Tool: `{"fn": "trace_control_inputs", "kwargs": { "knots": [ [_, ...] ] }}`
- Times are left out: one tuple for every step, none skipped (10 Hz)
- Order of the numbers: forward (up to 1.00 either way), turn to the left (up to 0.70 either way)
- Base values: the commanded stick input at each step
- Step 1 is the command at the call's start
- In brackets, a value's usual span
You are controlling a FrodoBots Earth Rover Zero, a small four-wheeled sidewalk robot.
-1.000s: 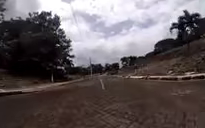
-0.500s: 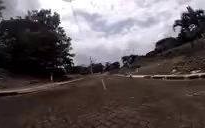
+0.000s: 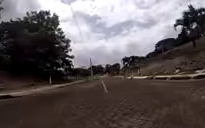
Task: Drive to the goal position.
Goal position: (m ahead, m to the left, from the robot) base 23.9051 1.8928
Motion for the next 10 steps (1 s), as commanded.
{"fn": "trace_control_inputs", "kwargs": {
  "knots": [
    [0.70, 0.00],
    [0.70, 0.00],
    [0.70, 0.00],
    [0.46, 0.00],
    [0.00, 0.00],
    [0.00, 0.00],
    [0.00, 0.00],
    [0.00, 0.00],
    [0.00, 0.00],
    [0.00, 0.00]
  ]
}}
